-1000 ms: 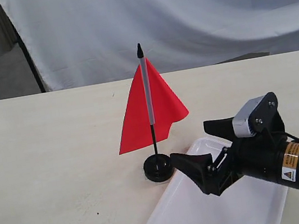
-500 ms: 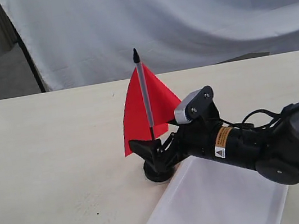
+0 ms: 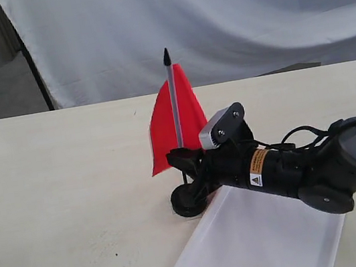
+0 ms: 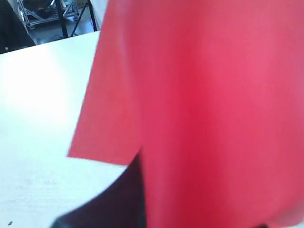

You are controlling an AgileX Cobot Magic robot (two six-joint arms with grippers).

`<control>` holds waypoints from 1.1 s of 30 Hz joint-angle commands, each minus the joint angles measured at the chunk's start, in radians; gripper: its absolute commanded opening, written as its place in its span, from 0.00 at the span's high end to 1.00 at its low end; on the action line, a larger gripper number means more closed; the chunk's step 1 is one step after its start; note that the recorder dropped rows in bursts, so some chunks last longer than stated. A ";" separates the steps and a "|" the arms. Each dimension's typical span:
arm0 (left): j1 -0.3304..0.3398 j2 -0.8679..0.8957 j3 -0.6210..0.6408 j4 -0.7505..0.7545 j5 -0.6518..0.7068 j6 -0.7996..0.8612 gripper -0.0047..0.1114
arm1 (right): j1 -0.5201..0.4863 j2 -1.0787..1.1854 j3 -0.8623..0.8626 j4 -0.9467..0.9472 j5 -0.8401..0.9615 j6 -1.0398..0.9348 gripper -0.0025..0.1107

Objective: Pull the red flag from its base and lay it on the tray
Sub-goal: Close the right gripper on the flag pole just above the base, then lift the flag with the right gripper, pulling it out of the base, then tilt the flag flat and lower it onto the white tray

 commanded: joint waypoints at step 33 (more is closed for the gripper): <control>0.000 -0.001 0.002 -0.001 0.000 -0.002 0.95 | 0.114 -0.747 0.139 -0.239 1.524 -0.926 0.98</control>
